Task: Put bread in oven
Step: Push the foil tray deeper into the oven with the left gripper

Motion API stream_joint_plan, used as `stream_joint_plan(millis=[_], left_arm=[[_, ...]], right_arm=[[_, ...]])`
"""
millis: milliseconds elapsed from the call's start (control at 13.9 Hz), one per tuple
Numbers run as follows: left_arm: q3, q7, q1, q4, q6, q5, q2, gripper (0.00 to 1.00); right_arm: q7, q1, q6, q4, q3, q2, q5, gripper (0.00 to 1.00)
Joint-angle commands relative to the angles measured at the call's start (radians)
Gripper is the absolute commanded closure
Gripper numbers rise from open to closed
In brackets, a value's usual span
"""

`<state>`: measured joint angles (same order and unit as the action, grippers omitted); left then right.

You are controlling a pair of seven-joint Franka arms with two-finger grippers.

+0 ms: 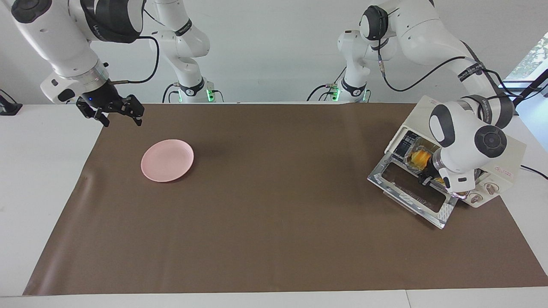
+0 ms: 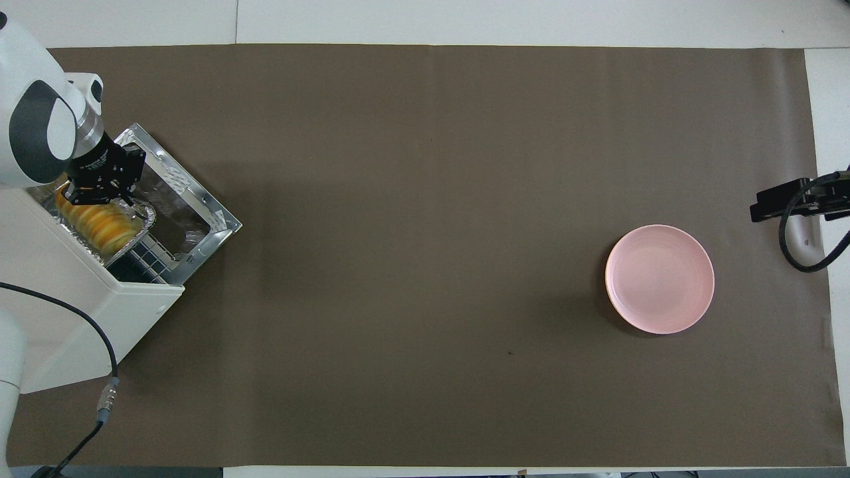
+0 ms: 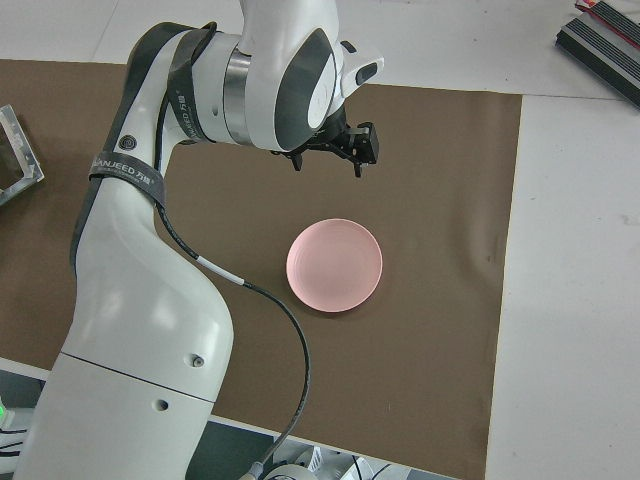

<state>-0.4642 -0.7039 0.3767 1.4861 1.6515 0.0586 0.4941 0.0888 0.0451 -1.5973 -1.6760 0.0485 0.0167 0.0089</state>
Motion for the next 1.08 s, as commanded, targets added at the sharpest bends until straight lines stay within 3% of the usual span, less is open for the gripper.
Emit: stream_joint_plan(millis=[0,1009], left_arm=[[0.001,0.004,0.010,0.094,-0.001,-0.025,-0.069,1.00],[0.001,0.018,0.008,0.118,0.004,-0.052,-0.080,1.00]], right_arm=[[0.019,0.002,0.008,-0.019,0.001,0.020,-0.015,0.00],[0.019,0.002,0.008,-0.019,0.001,0.020,-0.015,0.00]])
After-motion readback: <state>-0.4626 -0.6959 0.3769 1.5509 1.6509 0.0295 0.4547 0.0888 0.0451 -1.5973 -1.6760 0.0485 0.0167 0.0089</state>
